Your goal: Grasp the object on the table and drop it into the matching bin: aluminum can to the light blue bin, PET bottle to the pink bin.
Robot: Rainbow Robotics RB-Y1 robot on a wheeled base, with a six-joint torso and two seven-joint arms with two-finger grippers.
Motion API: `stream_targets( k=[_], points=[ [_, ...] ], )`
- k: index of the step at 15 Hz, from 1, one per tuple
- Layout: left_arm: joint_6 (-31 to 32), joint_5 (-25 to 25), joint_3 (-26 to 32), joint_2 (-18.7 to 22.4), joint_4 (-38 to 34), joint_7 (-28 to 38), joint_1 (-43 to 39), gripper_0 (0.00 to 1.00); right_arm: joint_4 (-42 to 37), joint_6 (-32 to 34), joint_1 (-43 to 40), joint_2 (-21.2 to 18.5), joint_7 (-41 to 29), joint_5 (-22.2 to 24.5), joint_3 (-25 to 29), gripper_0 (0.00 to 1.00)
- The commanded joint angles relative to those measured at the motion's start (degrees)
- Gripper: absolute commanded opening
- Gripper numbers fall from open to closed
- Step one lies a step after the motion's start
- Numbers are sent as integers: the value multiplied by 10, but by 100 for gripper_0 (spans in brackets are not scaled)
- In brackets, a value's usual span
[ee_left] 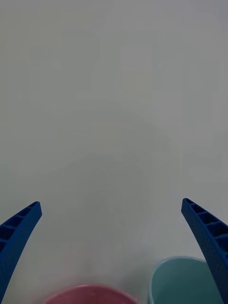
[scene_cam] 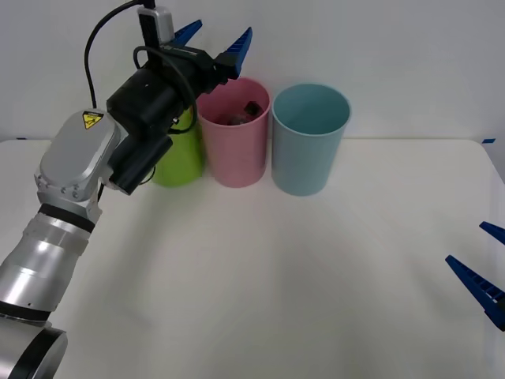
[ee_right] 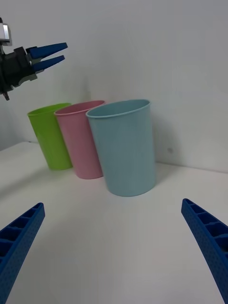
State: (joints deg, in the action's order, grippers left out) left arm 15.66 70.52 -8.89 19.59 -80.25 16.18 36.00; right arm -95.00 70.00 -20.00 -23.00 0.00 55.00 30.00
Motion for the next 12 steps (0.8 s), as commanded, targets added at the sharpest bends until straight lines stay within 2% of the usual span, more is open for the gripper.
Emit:
stream_targets(
  k=[1,4,6,12],
  points=[
    [17,-58,-5,54,-37,0,-43,100,0,0,0,0,0,0,0,100],
    [48,-109,3,100,-58,-6,-88,100,0,0,0,0,0,0,0,100],
    [98,-124,34,121,-58,-11,-120,100,0,0,0,0,0,0,0,100],
    [235,-137,136,132,-58,-20,-213,100,0,0,0,0,0,0,0,100]
  ],
)
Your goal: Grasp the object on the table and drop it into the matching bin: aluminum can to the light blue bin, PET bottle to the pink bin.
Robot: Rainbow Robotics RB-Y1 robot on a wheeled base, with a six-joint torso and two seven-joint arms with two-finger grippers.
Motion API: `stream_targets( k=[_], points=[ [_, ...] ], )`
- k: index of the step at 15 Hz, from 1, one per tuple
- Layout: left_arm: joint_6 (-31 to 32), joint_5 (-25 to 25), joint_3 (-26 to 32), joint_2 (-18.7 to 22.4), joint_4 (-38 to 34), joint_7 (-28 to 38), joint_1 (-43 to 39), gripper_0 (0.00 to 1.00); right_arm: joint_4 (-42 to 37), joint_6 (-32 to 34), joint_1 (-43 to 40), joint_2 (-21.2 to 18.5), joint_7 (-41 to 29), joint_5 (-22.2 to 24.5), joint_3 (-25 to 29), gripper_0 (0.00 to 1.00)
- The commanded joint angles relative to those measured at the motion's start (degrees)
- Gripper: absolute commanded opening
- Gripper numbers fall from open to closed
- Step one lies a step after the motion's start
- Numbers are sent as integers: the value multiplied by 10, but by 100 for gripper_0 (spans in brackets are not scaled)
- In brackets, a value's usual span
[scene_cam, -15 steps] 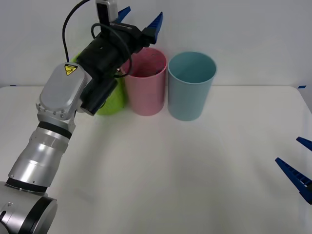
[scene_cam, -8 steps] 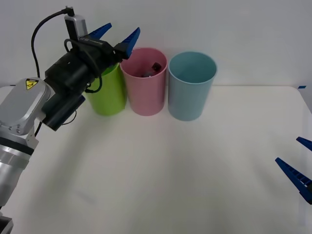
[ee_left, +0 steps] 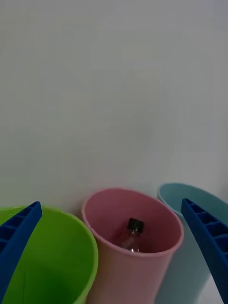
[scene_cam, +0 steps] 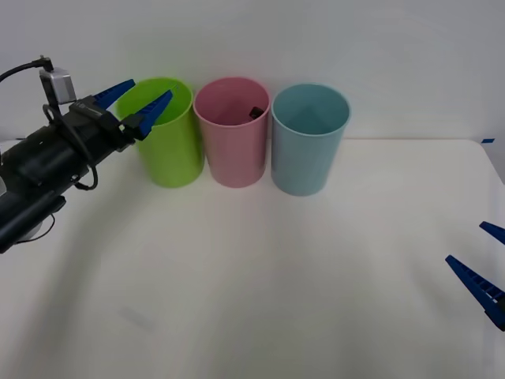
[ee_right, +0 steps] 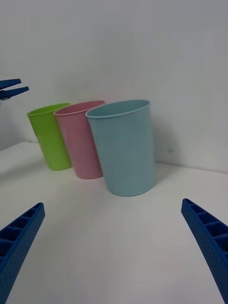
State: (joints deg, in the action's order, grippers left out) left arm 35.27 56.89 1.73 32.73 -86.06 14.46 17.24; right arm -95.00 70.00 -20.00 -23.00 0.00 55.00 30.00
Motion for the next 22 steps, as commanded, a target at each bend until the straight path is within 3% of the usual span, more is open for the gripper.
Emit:
stream_targets(
  k=[1,12,17,22],
  points=[
    [66,-1,49,1,-1,-8,-44,100,0,0,0,0,0,0,0,100],
    [296,0,208,2,-1,-44,-190,100,0,0,0,0,0,0,0,100],
    [361,0,262,8,-1,-66,-236,100,0,0,0,0,0,0,0,100],
    [377,4,301,20,-1,-139,-278,100,0,0,0,0,0,0,0,100]
  ],
)
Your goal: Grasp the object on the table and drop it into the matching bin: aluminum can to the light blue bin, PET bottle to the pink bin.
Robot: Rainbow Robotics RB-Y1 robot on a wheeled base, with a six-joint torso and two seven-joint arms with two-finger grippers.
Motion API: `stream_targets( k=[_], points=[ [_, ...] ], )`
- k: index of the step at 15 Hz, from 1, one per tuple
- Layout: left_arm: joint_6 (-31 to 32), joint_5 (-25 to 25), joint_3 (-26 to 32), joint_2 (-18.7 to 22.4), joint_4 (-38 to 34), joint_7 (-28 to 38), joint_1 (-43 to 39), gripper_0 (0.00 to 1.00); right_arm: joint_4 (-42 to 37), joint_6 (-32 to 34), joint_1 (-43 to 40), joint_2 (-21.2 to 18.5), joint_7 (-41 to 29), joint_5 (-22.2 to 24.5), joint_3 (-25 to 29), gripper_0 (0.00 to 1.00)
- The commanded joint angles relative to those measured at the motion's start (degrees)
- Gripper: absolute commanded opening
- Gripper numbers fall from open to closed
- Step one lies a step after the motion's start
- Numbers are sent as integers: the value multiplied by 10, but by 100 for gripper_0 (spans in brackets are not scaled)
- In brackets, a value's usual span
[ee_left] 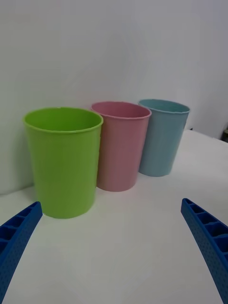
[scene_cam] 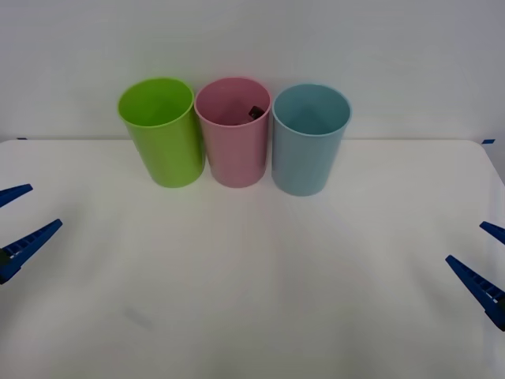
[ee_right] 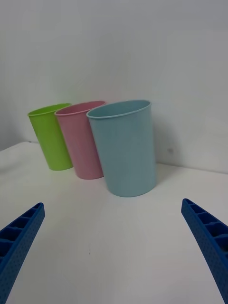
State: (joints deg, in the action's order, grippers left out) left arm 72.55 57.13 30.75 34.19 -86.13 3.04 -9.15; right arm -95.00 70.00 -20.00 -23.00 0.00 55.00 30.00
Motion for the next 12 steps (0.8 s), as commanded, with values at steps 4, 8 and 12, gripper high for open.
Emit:
stream_targets(
  k=[4,8,12],
  points=[
    [19,5,21,39,0,-48,-49,100,0,0,0,0,0,0,0,100],
    [32,5,17,64,0,-45,-66,100,0,0,0,0,0,0,0,100],
    [37,5,-12,73,0,-43,-72,100,0,0,0,0,0,0,0,100]
  ],
)
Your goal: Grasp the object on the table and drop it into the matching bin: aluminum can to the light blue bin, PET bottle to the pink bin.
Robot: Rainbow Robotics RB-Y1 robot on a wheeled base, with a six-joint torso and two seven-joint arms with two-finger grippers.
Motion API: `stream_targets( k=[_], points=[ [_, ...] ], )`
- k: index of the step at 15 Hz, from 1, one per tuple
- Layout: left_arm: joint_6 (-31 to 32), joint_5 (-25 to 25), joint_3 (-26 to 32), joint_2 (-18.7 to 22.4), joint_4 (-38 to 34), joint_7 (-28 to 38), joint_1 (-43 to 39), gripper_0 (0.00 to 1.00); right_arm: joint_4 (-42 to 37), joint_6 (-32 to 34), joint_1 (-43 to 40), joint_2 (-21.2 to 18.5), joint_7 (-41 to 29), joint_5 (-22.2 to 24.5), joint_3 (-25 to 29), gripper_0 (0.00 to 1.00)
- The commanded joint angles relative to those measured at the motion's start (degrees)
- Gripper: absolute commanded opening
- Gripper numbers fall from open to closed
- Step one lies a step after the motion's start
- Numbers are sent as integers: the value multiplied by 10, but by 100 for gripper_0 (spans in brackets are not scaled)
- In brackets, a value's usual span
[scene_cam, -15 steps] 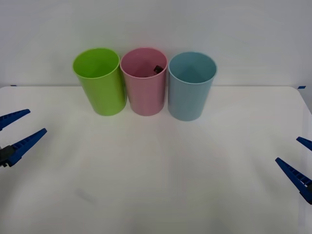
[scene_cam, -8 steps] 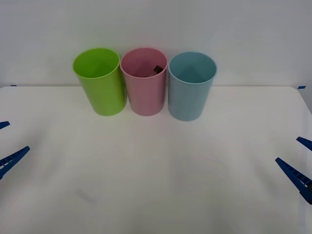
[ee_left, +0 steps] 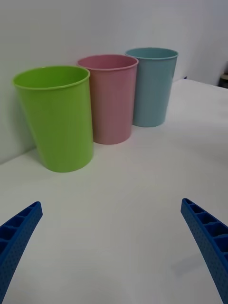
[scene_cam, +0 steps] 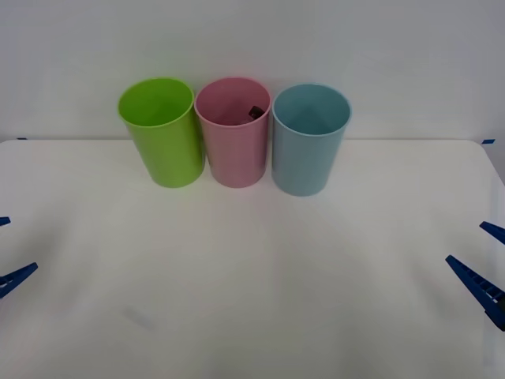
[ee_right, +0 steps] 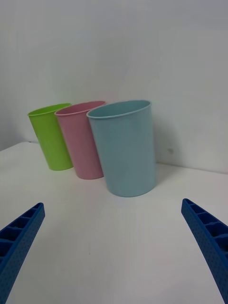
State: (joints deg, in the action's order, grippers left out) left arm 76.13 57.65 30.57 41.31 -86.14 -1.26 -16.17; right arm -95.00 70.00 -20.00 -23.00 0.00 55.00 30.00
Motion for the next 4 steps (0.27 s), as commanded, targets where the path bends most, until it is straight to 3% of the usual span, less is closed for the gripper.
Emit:
stream_targets(
  k=[1,4],
  points=[
    [2,0,-10,2,0,0,-2,100,0,0,0,0,0,0,0,100],
    [2,0,-10,2,0,0,-2,100,0,0,0,0,0,0,0,100]
  ],
)
